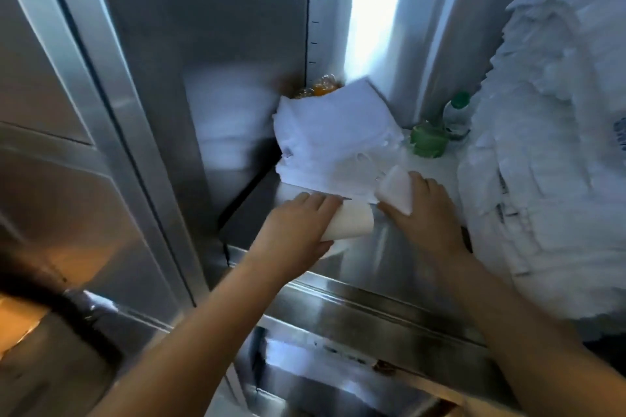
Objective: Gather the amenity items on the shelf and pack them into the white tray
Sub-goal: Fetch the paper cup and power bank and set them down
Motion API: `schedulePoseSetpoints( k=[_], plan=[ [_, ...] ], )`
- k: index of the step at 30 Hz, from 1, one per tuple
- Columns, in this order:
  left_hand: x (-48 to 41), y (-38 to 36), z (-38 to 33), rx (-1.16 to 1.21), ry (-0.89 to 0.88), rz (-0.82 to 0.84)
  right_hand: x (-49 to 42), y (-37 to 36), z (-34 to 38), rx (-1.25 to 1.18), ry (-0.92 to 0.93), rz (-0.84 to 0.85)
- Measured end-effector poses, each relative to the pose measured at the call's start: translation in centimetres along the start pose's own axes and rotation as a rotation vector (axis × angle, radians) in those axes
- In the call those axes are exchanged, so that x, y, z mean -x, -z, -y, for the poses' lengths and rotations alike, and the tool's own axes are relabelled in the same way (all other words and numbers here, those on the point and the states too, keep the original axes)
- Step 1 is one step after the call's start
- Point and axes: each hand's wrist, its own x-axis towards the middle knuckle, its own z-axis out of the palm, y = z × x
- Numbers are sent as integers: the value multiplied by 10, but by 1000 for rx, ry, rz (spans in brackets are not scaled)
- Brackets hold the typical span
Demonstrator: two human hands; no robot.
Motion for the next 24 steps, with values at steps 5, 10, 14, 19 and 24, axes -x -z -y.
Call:
schedulePoseSetpoints(
  k=[5,10,14,19,24],
  plan=[
    [85,40,-19,-75,166,-42,48,31,55,-147,253,-45],
    [185,76,-29,-176,393,-17,107,49,142,-296,499,7],
    [274,120,-30,-257,597,-61,156,57,228,-435,716,77],
    [401,180,-23,-399,841,-93,229,63,350,-602,972,113],
    [556,241,-21,-471,1145,-106,322,70,476,-717,1148,199]
  ],
)
